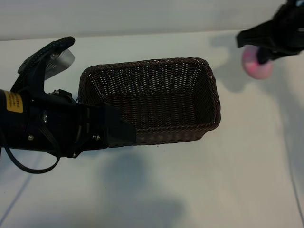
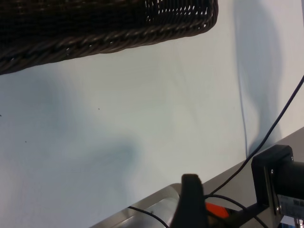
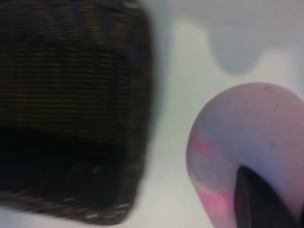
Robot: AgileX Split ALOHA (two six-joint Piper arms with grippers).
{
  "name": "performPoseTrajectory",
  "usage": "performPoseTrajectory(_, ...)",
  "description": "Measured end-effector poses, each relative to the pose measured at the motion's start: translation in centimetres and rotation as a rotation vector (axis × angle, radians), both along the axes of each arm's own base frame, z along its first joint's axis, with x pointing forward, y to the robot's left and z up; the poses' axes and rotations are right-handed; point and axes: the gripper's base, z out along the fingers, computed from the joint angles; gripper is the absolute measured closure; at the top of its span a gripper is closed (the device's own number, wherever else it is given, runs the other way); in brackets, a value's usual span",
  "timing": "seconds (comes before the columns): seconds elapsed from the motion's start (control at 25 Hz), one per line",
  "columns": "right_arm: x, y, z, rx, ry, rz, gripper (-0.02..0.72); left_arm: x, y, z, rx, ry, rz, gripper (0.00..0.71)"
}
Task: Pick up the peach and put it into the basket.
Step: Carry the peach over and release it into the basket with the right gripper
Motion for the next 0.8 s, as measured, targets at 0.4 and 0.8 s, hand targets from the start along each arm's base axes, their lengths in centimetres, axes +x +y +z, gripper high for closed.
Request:
performPoseTrajectory(0.4, -2.8, 6.1, 1.0, 0.080, -0.022, 0.171, 0.660, 0.0, 0.0, 0.0, 0.000, 0.001, 0.001, 0.163)
performPoseTrajectory(0.8, -1.2, 8.6, -2.9, 0.075, 0.023, 0.244, 0.660, 0.0, 0.0, 0.0, 0.000, 0.000, 0.000, 0.163)
